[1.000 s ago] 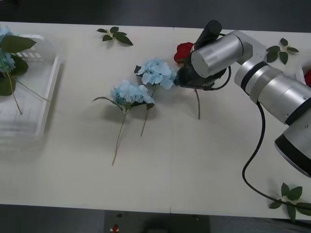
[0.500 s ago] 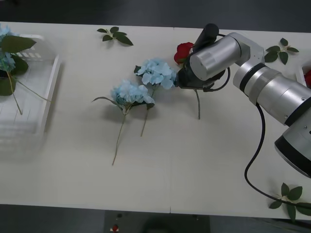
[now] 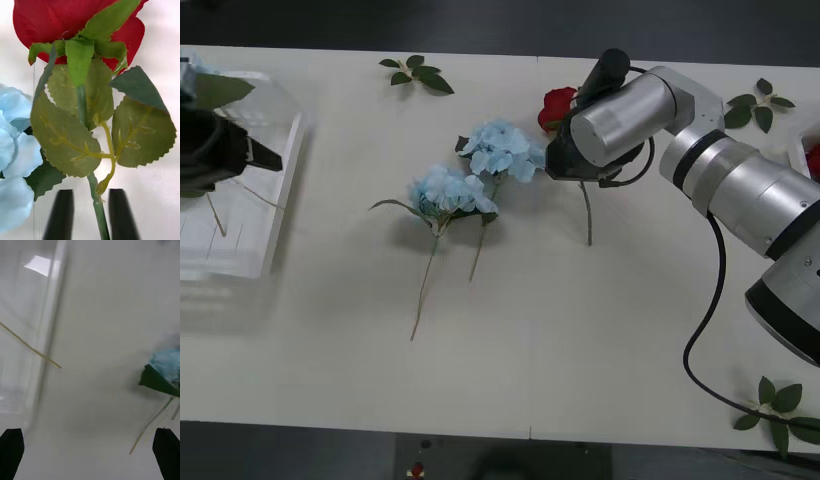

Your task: Put the red flowers into the right box and the blue flowers into the left box

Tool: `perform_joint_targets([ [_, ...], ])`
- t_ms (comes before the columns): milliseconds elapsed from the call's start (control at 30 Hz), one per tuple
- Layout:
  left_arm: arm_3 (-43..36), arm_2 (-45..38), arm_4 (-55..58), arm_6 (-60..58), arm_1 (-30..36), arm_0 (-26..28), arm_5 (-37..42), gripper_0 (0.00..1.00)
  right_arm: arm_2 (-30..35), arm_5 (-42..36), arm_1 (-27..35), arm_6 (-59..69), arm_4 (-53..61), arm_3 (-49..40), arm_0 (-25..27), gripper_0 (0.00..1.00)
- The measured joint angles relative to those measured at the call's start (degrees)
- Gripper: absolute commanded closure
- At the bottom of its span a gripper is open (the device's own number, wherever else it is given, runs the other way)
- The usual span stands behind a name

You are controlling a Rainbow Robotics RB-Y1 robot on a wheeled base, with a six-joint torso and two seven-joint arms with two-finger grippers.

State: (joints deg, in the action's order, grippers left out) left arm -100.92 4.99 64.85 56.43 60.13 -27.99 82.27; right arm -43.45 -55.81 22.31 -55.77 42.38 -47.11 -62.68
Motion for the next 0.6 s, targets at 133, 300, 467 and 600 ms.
perform_joint_targets([
  [133, -5.39, 1.6, -0.95, -7.7, -4.8, -0.11, -0.37, 0.0, 0.0, 0.0, 0.0, 0.0, -0.03, 0.0, 0.0, 1.0],
  [300, -10.39, 14.7, -9.19, -11.39, -6.93, -4.9, -3.42, 0.0, 0.0, 0.0, 0.08, 0.0, -0.31, 0.01, 0.0, 1.0],
  [467, -10.95, 28.37, -18.03, -19.8, -10.76, -11.87, -3.59, 0.0, 0.0, -0.22, 2.11, 0.0, 1.69, -0.6, -0.04, 1.0],
  [600, -10.96, 31.09, -21.02, -21.46, -14.4, -13.72, -3.57, 0.0, 0.67, -11.87, 9.97, 0.0, 7.91, -8.78, -1.17, 1.0],
])
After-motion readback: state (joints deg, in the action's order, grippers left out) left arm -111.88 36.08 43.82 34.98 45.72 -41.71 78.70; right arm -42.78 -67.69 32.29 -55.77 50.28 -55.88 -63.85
